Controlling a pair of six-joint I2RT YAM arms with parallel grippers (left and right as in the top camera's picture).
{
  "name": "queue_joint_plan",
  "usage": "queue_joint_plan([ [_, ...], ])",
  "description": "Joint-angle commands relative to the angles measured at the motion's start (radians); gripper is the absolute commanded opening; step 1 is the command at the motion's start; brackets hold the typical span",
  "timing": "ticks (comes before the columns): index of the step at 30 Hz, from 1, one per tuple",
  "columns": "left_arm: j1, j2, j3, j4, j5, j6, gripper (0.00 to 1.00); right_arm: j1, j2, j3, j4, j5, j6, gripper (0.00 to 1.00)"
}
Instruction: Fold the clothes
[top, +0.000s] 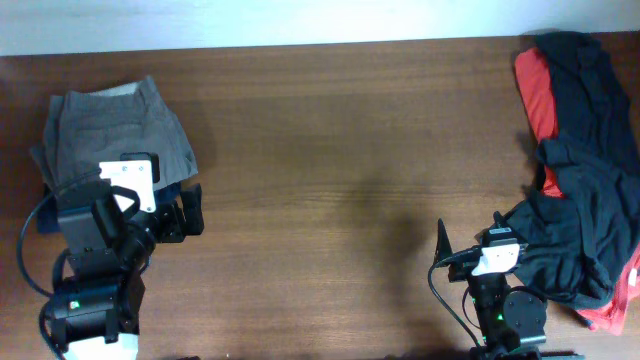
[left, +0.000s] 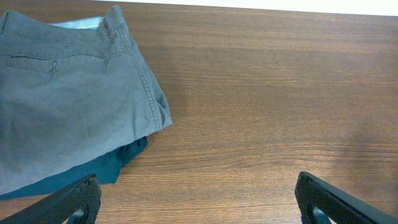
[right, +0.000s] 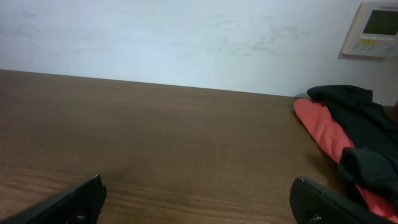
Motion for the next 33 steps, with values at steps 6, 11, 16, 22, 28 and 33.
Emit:
queue_joint_plan([
  [6,0.004,-0.006,-0.003,0.002,0.014,0.008,0.99,-0.009,-0.01,-0.005,-0.006,-0.006,-0.002,0.99],
  [11,0.004,-0.006,-0.003,0.001,0.015,0.008,0.99,-0.009,-0.01,-0.005,-0.006,-0.005,-0.002,0.99],
  [16,0.004,-0.007,-0.003,-0.001,0.014,0.008,0.99,-0.009,-0.01,-0.005,-0.006,-0.005,-0.002,0.99],
  [22,0.003,-0.063,-0.004,-0.002,0.014,0.008,0.99,-0.009,-0.01,-0.005,-0.006,-0.005,-0.002,0.99],
  [28,-0.035,-0.163,-0.005,-0.051,-0.067,0.044,0.99,-0.009,-0.01,-0.005,-0.006,-0.005,-0.002,0.99],
  [33,-0.12,-0.359,-0.134,-0.044,-0.242,0.043,0.99,-0.009,-0.01,-0.005,-0.006,-0.005,-0.002,0.99],
])
